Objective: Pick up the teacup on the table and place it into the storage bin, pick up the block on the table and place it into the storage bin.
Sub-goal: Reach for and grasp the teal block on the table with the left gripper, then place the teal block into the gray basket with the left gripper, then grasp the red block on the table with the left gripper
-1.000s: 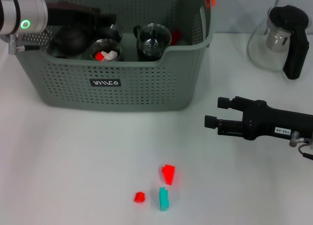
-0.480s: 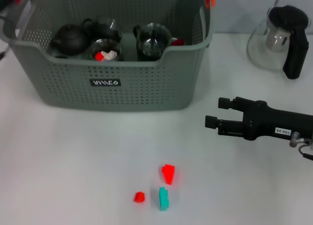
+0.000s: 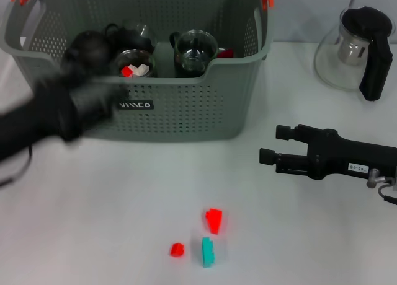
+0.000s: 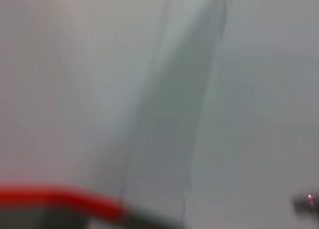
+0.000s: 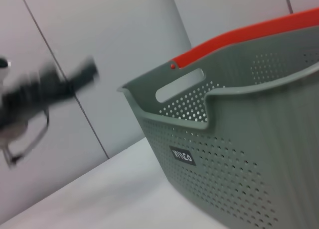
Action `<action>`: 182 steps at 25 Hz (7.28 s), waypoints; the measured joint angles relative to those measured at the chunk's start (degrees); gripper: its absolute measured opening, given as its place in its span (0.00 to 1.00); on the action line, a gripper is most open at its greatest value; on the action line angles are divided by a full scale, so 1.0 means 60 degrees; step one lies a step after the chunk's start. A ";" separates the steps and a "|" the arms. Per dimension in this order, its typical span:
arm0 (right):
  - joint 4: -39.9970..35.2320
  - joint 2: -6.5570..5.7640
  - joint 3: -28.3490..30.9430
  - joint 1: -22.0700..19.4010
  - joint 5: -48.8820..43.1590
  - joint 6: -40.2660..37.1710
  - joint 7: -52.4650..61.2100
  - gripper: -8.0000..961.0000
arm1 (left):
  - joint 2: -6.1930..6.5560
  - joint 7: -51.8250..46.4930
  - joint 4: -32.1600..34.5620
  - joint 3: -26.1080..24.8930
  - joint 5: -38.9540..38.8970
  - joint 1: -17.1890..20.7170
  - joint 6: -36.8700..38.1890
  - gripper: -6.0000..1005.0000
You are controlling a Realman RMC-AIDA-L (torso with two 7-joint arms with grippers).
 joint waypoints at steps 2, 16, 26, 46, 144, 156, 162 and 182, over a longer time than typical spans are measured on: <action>0.0003 0.0000 0.0000 -0.0039 -0.0004 0.0003 0.0009 0.96 | -0.0033 0.0615 0.0163 -0.0045 0.1171 0.0088 -0.0044 0.63; 0.0016 -0.0072 0.0019 -0.0103 -0.0009 0.0011 0.0081 0.96 | -0.0338 0.3013 -0.0358 0.1782 0.4225 -0.0084 -0.0961 0.62; 0.0017 -0.0060 0.0018 -0.0108 -0.0006 0.0040 0.0031 0.96 | -0.0351 0.4478 -0.1828 0.2402 0.4295 -0.0552 -0.2054 0.61; 0.0016 -0.0067 0.0018 -0.0123 -0.0005 0.0042 0.0038 0.96 | -0.0366 0.4507 -0.2524 0.2757 0.4342 -0.1037 -0.3109 0.60; -0.0044 -0.0100 0.0017 -0.0097 0.0031 -0.0045 0.0050 0.96 | 0.0135 0.1339 -0.0238 0.0227 -0.0737 -0.0322 -0.0793 0.76; 0.0016 -0.0113 -0.0010 -0.0120 -0.0018 0.0010 0.0080 0.96 | -0.0332 0.3451 -0.0175 0.0378 0.3769 0.0622 -0.0606 0.70; 0.0017 -0.0116 -0.0026 -0.0128 -0.0022 0.0024 0.0069 0.96 | -0.0330 0.3947 -0.0853 0.0407 0.4670 0.0282 -0.1201 0.67; 0.0016 -0.0119 -0.0039 -0.0139 -0.0021 0.0027 0.0068 0.96 | -0.0359 0.5475 -0.2612 0.1075 0.4782 -0.0099 -0.3343 0.50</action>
